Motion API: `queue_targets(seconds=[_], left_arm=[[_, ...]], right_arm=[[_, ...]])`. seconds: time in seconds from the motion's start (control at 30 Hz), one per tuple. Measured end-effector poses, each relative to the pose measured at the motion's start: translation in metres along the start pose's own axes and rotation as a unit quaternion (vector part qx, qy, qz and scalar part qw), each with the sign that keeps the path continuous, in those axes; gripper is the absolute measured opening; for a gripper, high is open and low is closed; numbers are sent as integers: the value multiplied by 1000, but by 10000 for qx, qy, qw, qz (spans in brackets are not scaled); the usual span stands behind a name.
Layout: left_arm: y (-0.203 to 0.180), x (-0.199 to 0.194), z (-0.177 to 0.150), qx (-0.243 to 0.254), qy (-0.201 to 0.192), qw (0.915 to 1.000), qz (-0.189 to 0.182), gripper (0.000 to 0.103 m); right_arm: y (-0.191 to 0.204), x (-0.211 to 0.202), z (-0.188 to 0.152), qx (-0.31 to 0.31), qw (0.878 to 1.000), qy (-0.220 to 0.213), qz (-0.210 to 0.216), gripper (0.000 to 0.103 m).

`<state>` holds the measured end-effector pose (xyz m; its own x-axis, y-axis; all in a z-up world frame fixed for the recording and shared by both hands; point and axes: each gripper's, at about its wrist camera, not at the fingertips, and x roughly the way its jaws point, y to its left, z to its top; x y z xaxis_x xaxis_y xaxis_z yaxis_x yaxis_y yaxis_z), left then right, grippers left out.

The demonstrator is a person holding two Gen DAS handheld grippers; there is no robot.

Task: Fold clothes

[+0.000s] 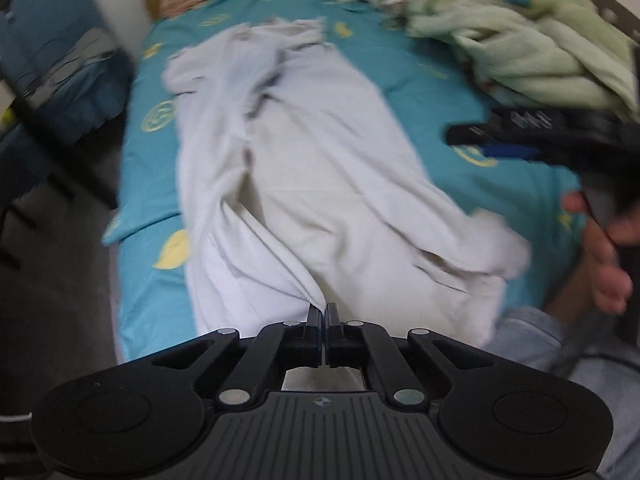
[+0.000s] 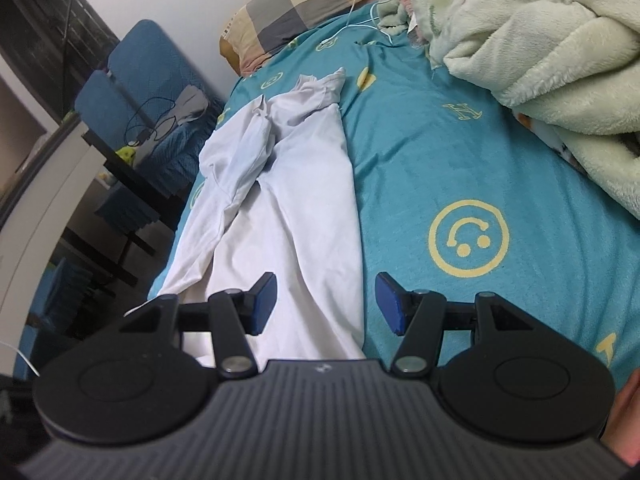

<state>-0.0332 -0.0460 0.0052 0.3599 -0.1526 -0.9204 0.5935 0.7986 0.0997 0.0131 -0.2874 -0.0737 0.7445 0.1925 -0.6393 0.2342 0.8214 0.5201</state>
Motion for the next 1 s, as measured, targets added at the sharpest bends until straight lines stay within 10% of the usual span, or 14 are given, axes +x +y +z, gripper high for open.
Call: queue_targets(seconds=[0.27,0.43,0.73,1.0], left_arm=[[8,57,-26,-570,360,9957,-642,7],[46,36,-28,-1069,-233,9904,-847,34],[121,39,-62,-2526,-858,9588,-979,43],[112,51,-53,-2278,-803,9656,-961,50]], right_arm=[[-29,2,8,444,9958,585,552,58],[-30,4,7,393,9945,759,597,58],[0,7,-9,-837,9905,1094,11,68],[21,14,-26,-1841,9701,1511,-475,71]])
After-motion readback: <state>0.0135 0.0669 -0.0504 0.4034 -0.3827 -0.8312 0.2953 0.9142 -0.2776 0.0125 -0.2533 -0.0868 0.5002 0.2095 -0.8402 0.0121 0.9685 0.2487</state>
